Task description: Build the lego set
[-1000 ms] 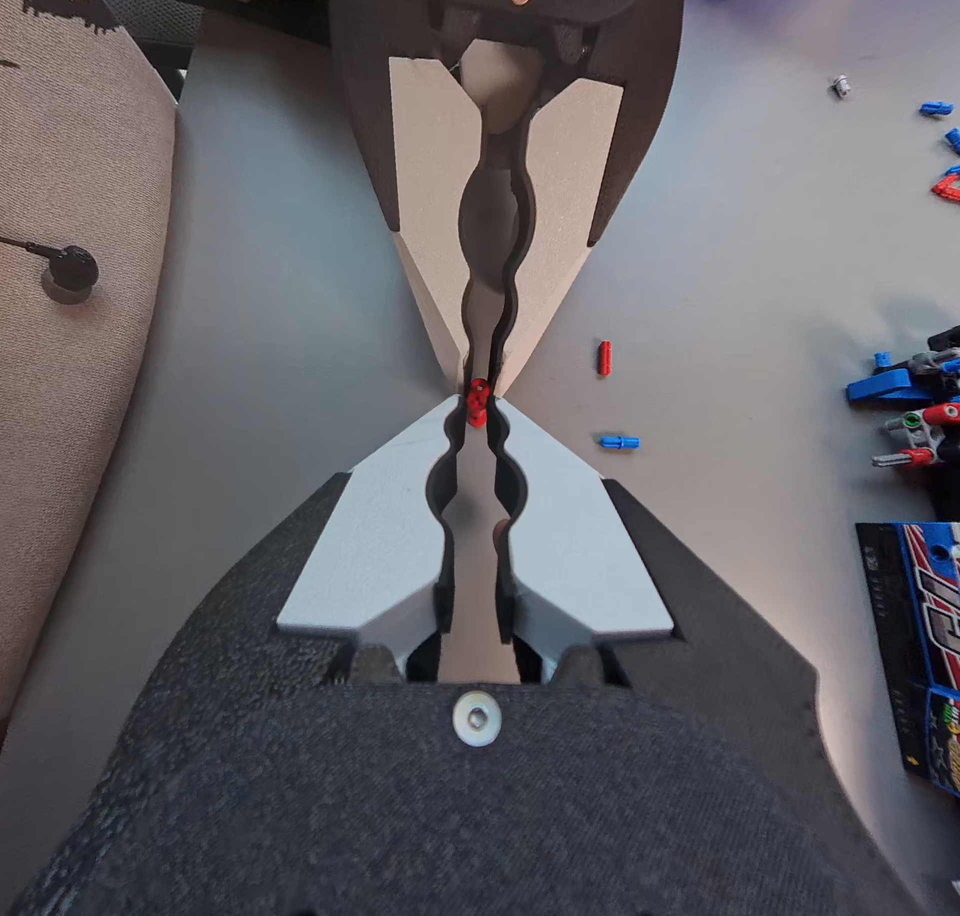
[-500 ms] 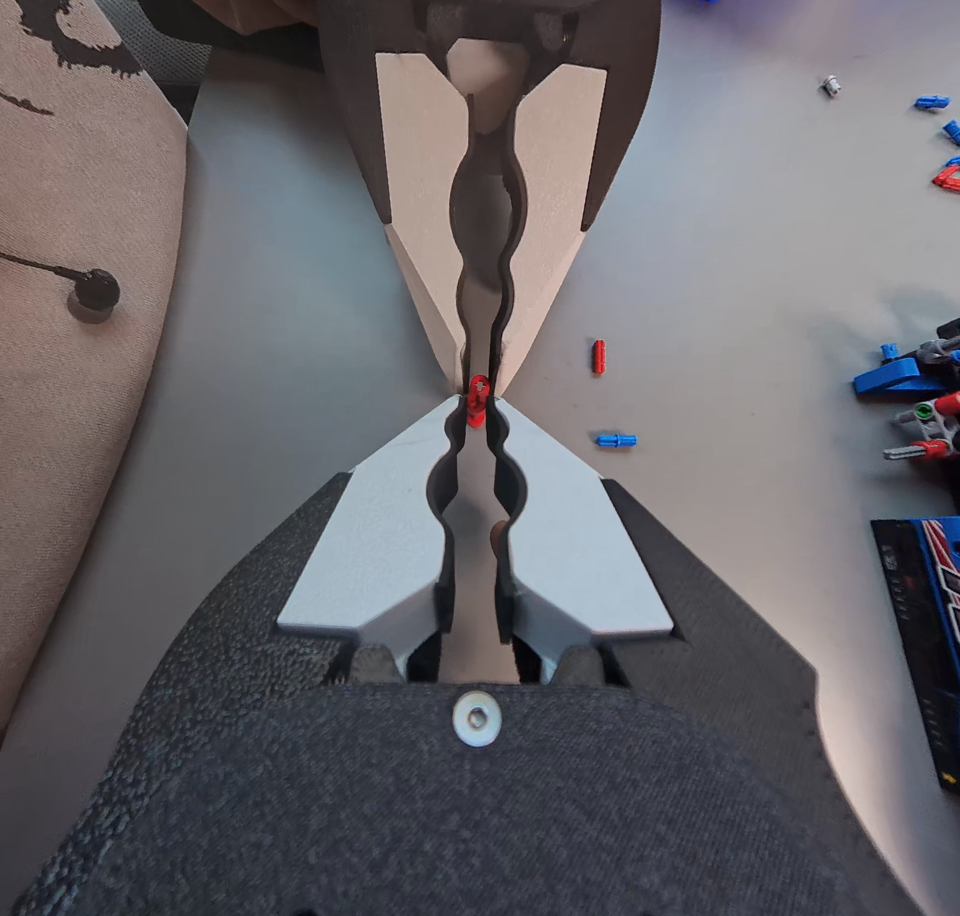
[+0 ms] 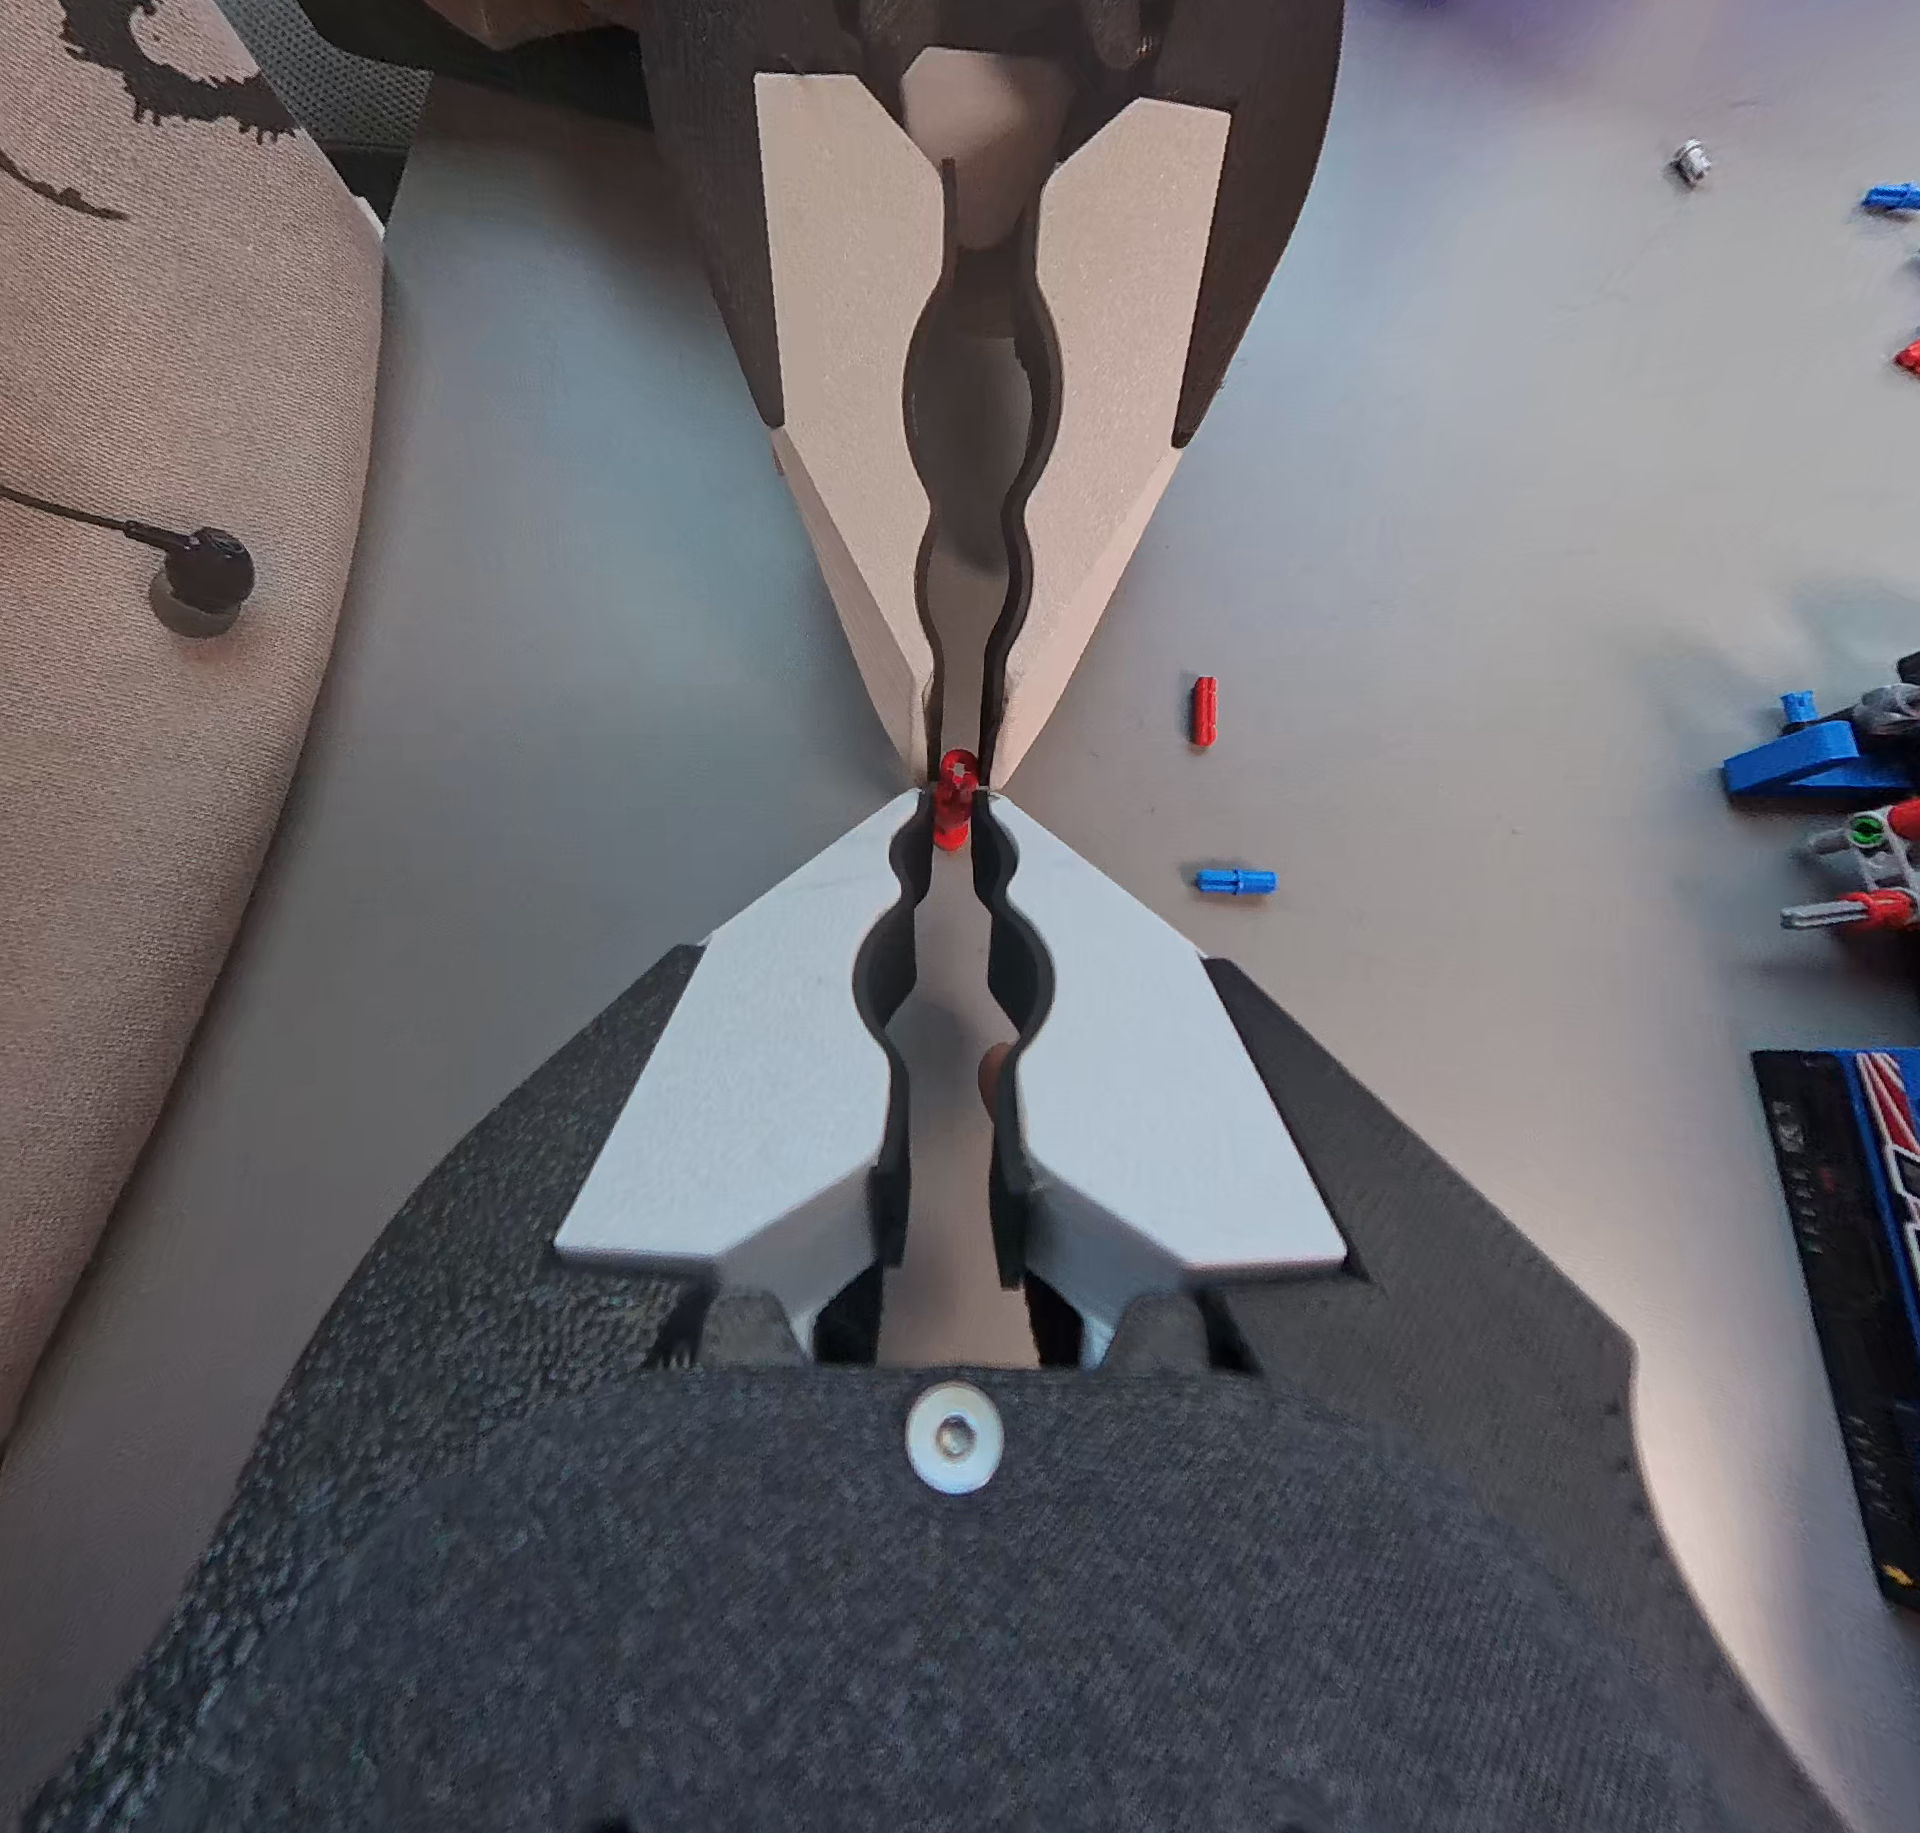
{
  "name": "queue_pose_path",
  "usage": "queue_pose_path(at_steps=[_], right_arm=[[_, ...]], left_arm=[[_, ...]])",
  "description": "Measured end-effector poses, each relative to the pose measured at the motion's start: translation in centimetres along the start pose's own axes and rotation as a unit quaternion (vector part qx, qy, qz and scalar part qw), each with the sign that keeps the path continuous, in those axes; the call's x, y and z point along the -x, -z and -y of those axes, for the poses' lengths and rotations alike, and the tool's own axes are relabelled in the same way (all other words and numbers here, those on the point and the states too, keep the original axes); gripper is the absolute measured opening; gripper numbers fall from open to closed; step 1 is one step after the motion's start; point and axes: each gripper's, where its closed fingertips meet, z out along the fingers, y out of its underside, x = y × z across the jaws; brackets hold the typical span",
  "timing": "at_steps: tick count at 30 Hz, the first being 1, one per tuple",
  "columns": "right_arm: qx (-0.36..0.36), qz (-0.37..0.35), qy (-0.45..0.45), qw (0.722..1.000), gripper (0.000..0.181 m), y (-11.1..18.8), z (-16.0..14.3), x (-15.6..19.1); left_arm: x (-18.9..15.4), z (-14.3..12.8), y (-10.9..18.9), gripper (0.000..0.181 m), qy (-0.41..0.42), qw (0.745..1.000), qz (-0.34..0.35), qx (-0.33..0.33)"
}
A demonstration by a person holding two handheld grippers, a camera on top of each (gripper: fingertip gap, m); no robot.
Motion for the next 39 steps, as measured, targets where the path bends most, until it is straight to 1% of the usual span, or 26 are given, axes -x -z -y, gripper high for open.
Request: queue_pose_path(at_steps=[15,18,21,27,33,39], right_arm=[[-0.003,0.0,0.002,1.0,0.005,0.0,-0.1,0.2],[0.015,-0.004,0.001,1.0,0.005,-0.5,-0.7,0.2],[0.021,-0.007,0.012,1.0,0.004,-0.6,-0.8,0.4],[0.034,0.007,-0.022,0.999,0.005,-0.5,-1.0,0.5],[0.057,0.031,-0.059,0.996,0.005,-0.6,-1.2,0.6],[0.062,0.034,-0.062,0.996,0.005,-0.6,-1.2,0.6]], left_arm=[[-0.2,-0.1,-0.1,0.006,-0.006,1.0,-0.004,0.006],[-0.2,-0.7,-0.5,0.005,-0.008,1.0,-0.003,0.025],[-0.3,-0.8,-0.6,0.005,-0.031,0.999,0.002,0.032],[-0.5,-0.8,-0.9,0.005,-0.003,0.999,-0.022,0.034],[-0.6,-0.9,-1.0,0.006,-0.008,0.998,-0.028,0.054],[-0.6,-0.9,-1.1,0.006,-0.019,0.998,-0.021,0.058]])
